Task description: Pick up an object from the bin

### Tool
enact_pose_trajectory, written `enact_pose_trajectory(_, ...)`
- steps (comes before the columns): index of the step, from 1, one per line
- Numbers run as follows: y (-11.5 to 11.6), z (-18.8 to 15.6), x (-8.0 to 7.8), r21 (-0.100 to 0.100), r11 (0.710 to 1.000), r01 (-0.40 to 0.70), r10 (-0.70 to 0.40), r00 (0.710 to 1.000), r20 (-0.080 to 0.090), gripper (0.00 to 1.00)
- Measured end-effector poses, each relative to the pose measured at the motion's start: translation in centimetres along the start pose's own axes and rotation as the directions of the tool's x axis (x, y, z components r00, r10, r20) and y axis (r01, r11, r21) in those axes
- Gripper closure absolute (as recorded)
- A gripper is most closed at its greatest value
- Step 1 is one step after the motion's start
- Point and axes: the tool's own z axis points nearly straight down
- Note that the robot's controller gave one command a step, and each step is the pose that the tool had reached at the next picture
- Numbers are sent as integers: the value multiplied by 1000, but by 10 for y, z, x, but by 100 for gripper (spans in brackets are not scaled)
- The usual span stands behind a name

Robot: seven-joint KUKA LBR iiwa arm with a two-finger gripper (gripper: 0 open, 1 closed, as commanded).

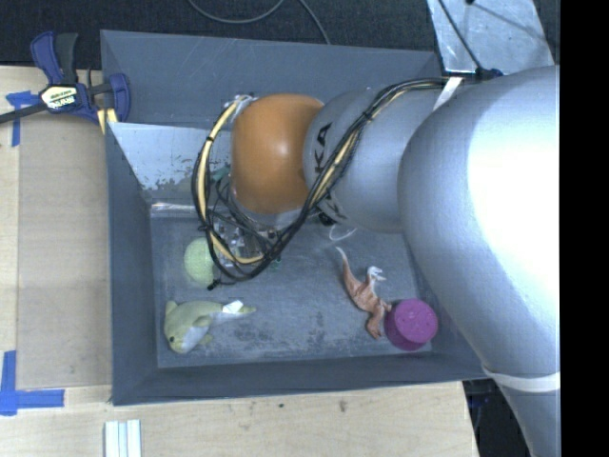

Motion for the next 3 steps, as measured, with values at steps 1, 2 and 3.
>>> enact_pose_trajectory(1, 0, -3, 0, 0, 1000, 0, 0, 1000, 0, 100)
enact_pose_trajectory(2, 0, -13, 0, 1, 1000, 0, 0, 1000, 1, 100)
enact_pose_trajectory(3, -1, -21, 0, 2, 1000, -1, 1, 1000, -3, 100)
